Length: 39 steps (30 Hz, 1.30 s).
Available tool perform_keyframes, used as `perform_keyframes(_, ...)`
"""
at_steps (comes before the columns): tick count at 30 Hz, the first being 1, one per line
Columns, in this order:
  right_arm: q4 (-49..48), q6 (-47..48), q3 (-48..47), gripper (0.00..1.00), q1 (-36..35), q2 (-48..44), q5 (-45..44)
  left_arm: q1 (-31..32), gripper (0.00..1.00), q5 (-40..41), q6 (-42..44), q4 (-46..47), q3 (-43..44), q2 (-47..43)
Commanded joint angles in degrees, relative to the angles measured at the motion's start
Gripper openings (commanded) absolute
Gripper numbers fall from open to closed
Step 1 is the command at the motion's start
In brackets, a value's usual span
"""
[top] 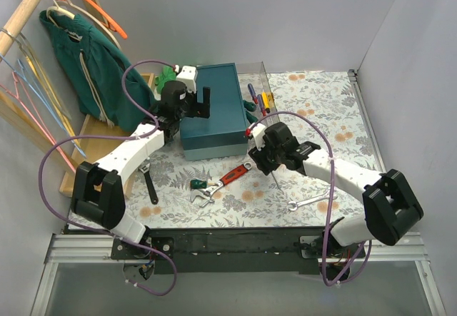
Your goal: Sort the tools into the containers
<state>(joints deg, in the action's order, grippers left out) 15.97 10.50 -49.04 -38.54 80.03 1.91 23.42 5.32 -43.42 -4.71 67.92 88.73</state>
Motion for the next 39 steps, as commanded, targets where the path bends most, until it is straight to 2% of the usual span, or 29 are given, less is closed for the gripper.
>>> perform_keyframes(1,-7.78,-2.07,0.78,0.58,-0.65,1.88,-8.85,0.13,0.98,0.83,0.44,0.23,-2.0,-5.66)
perform_keyframes(8,-8.59,1.19,0.96,0.61,-0.65,6.63,-12.02,-0.13,0.98,0.92,0.53,0.67,-3.58,-8.04)
perform_keyframes(15,-8.41,-1.44,2.1,0.62,-0.13,9.0,-9.82,-0.83,0.98,0.83,0.35,0.49,-4.64,-9.36)
perform_keyframes(19,-7.79,-3.38,2.28,0.63,2.41,10.85,-5.71,-1.36,0.98,0.92,0.09,0.4,-5.6,-9.63)
perform_keyframes(23,-6.56,-3.47,2.28,0.6,3.3,11.82,-5.16,-1.45,0.98,0.92,-0.26,0.14,-6.05,-9.71)
perform_keyframes(28,-6.56,-4.0,3.07,0.66,3.39,8.93,-8.67,-1.71,0.98,0.92,-0.53,0.23,-5.87,-9.54)
perform_keyframes(39,-4.72,-6.19,4.47,0.65,3.13,-0.48,-9.21,-1.8,0.98,-0.58,-2.46,0.32,-6.66,-9.71)
